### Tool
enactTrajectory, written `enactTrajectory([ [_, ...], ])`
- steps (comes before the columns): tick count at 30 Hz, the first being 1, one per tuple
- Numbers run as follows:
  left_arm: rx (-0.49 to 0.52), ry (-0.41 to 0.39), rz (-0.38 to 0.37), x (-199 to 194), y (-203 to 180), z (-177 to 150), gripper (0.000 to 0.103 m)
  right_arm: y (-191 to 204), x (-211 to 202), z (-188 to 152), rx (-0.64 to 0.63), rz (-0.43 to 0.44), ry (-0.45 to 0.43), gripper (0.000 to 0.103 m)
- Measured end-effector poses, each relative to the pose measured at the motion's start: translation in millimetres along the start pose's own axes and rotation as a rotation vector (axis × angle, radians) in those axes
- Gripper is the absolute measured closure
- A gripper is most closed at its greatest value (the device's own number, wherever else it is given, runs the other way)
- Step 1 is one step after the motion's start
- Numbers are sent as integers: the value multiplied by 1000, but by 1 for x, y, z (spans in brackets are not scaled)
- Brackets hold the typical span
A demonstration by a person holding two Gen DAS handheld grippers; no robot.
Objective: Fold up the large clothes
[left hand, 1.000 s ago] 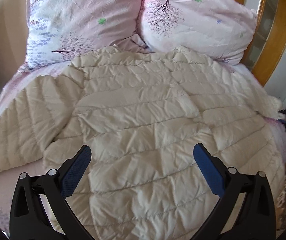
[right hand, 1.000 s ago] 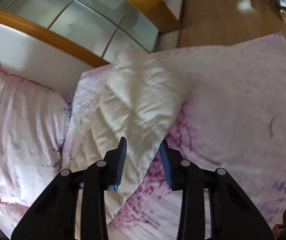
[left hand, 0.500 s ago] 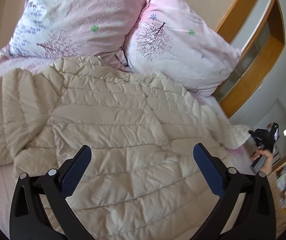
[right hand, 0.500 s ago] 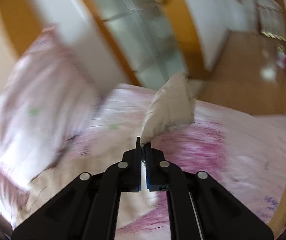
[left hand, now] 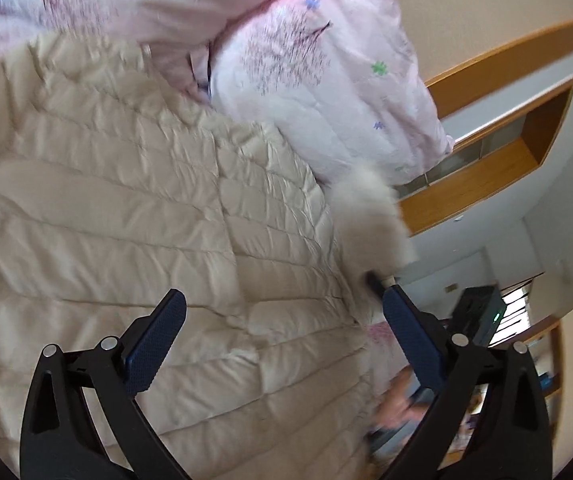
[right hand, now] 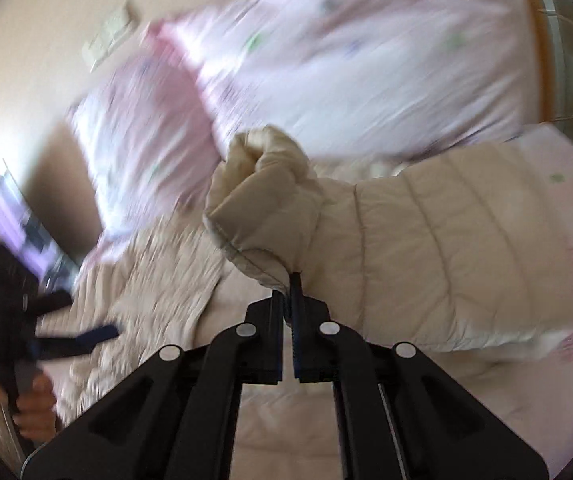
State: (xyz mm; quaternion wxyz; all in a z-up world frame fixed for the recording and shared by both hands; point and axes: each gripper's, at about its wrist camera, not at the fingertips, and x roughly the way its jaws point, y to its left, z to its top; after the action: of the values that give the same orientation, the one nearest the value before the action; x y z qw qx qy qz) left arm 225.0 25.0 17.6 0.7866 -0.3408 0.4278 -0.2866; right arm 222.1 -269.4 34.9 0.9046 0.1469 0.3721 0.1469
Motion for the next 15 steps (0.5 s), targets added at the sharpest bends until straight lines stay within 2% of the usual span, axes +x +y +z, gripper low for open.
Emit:
enactTrajectory([
  [2,-40,29,-28,14,2,2,3,16,12,-12,-34,17,60,98],
  [4,-60,57,-40,29,1,3,5,25,19,-23,-67,32,110,92],
  [6,-76,73,-40,41,1,4,8,33,19,-32,-110,25,141,73],
  [7,-81,83,-38,45,1,5,11,36,14,-40,-125,27,150,53],
  [8,-88,94,-34,50,2,5,13,37,8,-43,-129,33,149,41],
  [10,-105,110,-29,58,4,4,16,33,-3,-44,-99,61,145,41],
  [12,-122,121,-24,64,6,4,22,20,-11,-46,-2,110,166,41],
  [14,-121,128,-16,69,6,5,32,7,-5,-42,123,156,188,41],
  [15,-120,132,-12,70,6,5,42,-2,-3,-42,182,174,198,41],
])
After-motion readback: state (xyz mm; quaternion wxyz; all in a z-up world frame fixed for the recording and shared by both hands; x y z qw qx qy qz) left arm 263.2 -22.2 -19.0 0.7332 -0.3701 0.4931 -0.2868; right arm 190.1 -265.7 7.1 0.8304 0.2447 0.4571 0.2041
